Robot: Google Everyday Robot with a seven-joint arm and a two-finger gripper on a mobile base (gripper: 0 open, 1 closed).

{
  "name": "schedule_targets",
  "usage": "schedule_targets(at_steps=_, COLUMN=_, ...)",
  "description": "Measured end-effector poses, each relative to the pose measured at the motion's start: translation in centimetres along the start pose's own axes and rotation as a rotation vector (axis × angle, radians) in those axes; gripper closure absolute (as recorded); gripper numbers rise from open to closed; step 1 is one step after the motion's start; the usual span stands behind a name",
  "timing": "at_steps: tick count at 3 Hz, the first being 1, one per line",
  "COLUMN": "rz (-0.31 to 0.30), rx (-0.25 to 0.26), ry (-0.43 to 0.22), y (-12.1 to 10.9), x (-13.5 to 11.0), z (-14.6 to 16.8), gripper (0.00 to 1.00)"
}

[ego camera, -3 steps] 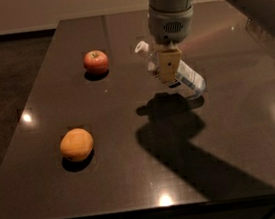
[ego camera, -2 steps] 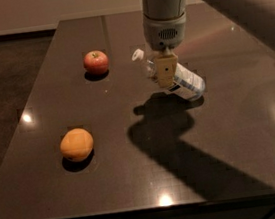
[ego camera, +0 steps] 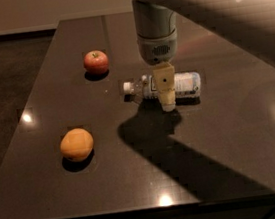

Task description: Knock blue plastic bottle over

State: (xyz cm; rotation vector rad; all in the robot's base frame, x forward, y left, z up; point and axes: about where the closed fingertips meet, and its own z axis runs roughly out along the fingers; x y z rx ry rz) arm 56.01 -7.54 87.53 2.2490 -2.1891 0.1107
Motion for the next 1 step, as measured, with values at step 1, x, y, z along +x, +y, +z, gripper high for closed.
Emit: schedule_targets(at_steps=1, rz=0.0, rx=0.017, ry=-0.01, y=-0.39, x=-0.24, z=0.01, gripper=0.0)
